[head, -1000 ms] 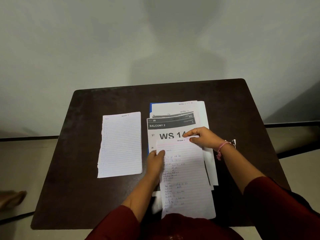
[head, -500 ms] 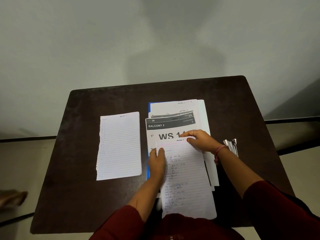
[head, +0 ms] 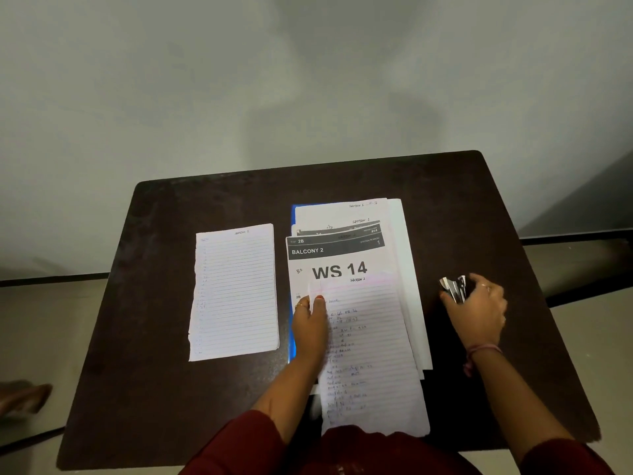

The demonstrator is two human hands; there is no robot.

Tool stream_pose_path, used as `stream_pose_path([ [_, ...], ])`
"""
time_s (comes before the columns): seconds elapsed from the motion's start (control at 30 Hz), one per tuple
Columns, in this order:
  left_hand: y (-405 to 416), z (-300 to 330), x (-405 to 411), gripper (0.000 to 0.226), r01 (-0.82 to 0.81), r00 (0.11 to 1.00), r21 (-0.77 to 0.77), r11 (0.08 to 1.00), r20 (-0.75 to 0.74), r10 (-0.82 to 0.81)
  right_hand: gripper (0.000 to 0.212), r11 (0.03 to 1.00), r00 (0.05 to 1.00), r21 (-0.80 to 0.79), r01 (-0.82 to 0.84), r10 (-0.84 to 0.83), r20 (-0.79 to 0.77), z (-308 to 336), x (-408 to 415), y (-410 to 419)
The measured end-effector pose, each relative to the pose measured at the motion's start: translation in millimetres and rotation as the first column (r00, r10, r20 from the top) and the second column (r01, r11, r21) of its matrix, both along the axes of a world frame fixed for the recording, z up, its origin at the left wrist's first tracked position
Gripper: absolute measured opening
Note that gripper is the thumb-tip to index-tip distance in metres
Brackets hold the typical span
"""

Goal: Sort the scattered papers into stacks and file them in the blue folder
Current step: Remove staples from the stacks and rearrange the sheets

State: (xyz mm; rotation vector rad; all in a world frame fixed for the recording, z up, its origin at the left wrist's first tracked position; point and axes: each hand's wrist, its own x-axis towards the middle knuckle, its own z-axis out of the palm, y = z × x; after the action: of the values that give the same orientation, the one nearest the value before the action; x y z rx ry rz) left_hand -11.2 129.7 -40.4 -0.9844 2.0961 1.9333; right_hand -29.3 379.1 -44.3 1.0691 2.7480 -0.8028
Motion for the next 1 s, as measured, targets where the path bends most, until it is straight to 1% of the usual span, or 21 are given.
stream_pose_path([
  [0.07,0,0,0,0.014,-0.017,1.0,0.03,0.999,-0.007,0.017,0.067,0.997,0.999,-0.072,-0.016,0.019,0.05,-7,4,8],
  [0.2,-1,1,1,0.011,-0.044,0.999,0.071,0.996,-0.02,0.046,0.053,0.992,0.998,-0.114,-0.048,0.051,0.022,-8,5,12],
  [0.3,-2,-1,4,0.012,-0.042,0.999,0.086,0.995,-0.03,0.045,0.042,0.982,0.994,-0.169,-0.089,0.076,-0.08,4,-3,6],
  [0.33,-3,-2,4,0.012,-0.041,0.999,0.091,0.995,-0.029,0.044,0.04,0.97,0.983,-0.193,-0.15,0.125,-0.136,11,-9,1],
  [0.4,-3,-1,6,0.012,-0.043,0.998,0.108,0.993,-0.032,0.047,0.037,0.905,0.914,-0.208,-0.372,0.318,-0.252,25,-23,-11],
  [0.43,-4,0,6,0.012,-0.043,0.998,0.114,0.993,-0.041,0.048,0.037,0.843,0.856,-0.209,-0.495,0.432,-0.283,32,-31,-17],
  [0.47,-4,0,7,0.012,-0.048,0.997,0.12,0.992,-0.051,0.055,0.038,0.767,0.791,-0.216,-0.604,0.544,-0.282,38,-38,-24],
  [0.5,-3,0,8,0.012,-0.052,0.996,0.116,0.992,-0.063,0.059,0.038,0.683,0.721,-0.233,-0.693,0.645,-0.252,44,-45,-32],
  [0.57,-2,1,9,0.009,-0.054,0.994,0.086,0.995,-0.092,0.062,0.04,0.51,0.562,-0.263,-0.819,0.805,-0.189,53,-59,-51],
  [0.63,-1,3,9,0.006,-0.061,0.991,0.066,0.996,-0.118,0.068,0.039,0.363,0.407,-0.256,-0.896,0.902,-0.146,60,-71,-72],
  [0.67,-1,4,9,0.008,-0.062,0.989,0.063,0.996,-0.13,0.07,0.037,0.308,0.345,-0.243,-0.92,0.93,-0.124,62,-76,-81],
  [0.7,-1,3,10,0.01,-0.059,0.988,0.058,0.997,-0.142,0.066,0.035,0.273,0.303,-0.232,-0.934,0.947,-0.104,63,-80,-89],
  [0.73,-2,2,11,0.011,-0.055,0.987,0.048,0.997,-0.151,0.062,0.034,0.259,0.285,-0.227,-0.939,0.955,-0.089,64,-84,-97],
  [0.83,-3,-2,14,0.011,-0.054,0.985,0.018,0.998,-0.161,0.056,0.035,0.251,0.277,-0.225,-0.941,0.957,-0.091,66,-94,-112],
  [0.9,-4,-3,14,0.017,-0.044,0.986,-0.008,0.999,-0.16,0.042,0.035,0.242,0.269,-0.225,-0.944,0.958,-0.099,66,-98,-116],
  [1.0,-4,-5,14,0.026,-0.035,0.988,-0.023,0.999,-0.154,0.031,0.034,0.203,0.235,-0.284,-0.937,0.969,-0.083,68,-103,-120],
])
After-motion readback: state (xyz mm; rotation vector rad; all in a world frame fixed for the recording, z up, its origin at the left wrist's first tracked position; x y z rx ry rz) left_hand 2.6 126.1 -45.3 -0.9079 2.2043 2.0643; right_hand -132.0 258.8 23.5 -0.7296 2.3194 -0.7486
